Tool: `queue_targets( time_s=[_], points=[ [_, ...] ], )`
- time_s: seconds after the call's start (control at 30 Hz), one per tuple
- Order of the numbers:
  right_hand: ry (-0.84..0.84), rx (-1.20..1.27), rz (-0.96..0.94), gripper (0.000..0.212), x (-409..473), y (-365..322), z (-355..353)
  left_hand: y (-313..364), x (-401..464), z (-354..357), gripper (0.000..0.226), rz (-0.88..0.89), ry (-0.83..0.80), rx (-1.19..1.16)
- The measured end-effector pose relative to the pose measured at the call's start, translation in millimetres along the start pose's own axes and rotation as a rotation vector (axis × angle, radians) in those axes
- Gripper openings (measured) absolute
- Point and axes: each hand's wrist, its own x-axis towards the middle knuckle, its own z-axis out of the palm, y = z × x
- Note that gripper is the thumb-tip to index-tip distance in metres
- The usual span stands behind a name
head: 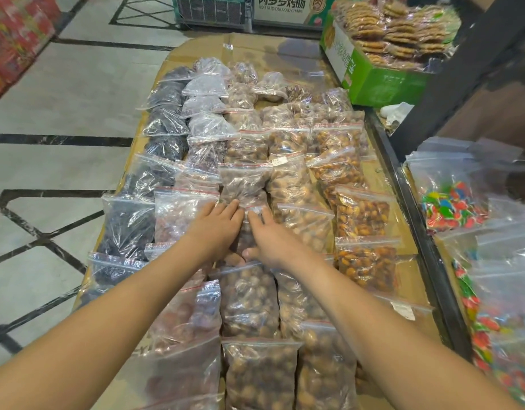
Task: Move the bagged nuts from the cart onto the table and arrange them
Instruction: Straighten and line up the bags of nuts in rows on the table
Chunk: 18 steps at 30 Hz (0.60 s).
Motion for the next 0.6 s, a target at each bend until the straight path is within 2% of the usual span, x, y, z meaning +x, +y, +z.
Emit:
queue_targets(
  time_s=[0.1,0.17,0.27,0.37,0.47,0.53,0.6],
  points=[
    [-0.003,0.063,0.003,0.110,1,4,-3,4,4,-8,0.124,-0.002,-0.082,-0.064],
    [0.015,0.064,0.024,0.118,0,1,-9,6,6,-10,0.133,0.004,-0.079,-0.050],
    [0.049,-0.081,0.102,0.127,-1,-7,-10,3,11,-8,0.134,0.002,-0.137,-0.065],
    [-0.032,-0.214,0.120,0.126,3,-9,-11,-2,11,-7,0.135,0.007,-0.149,-0.124],
    [-0.001,-0.188,0.099,0.117,0,-8,-11,2,0,-4,0.125,0.001,-0.074,-0.106],
    [0.073,-0.142,0.063,0.115,-7,-7,-4,11,-14,2,0.115,-0.005,0.000,-0.116],
    [0.153,-0.076,0.018,0.103,-18,-7,7,19,-28,7,0.100,-0.004,0.030,-0.180]
  ],
)
